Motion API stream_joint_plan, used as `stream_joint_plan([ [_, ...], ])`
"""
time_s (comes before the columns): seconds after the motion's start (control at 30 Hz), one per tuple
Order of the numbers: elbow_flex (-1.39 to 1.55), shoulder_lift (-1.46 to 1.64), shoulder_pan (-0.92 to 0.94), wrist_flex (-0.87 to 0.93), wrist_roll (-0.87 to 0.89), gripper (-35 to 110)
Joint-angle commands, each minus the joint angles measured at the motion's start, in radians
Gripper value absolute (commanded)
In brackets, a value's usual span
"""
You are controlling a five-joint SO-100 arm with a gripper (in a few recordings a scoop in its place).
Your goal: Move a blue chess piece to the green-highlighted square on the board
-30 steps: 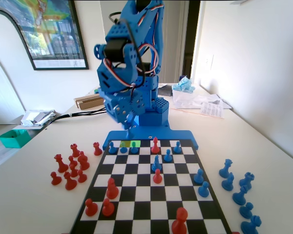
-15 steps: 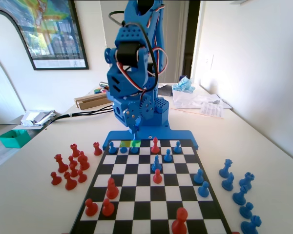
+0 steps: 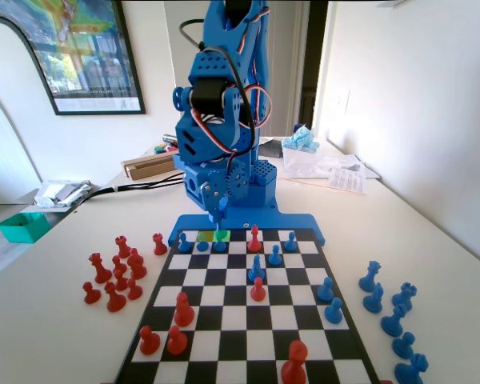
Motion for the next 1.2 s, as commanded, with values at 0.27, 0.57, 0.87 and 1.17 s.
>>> stream_joint_plan([
  [0.27,0.014,0.0,0.017,-0.037,-0.009,14],
  [0.57,-0.005,0.0,0.003,-0.006,0.002,20],
  [0.87,-0.291,0.011,-0.06,0.367,0.092,20],
  [1.17,-0.571,0.153,-0.153,0.689,0.322,1],
])
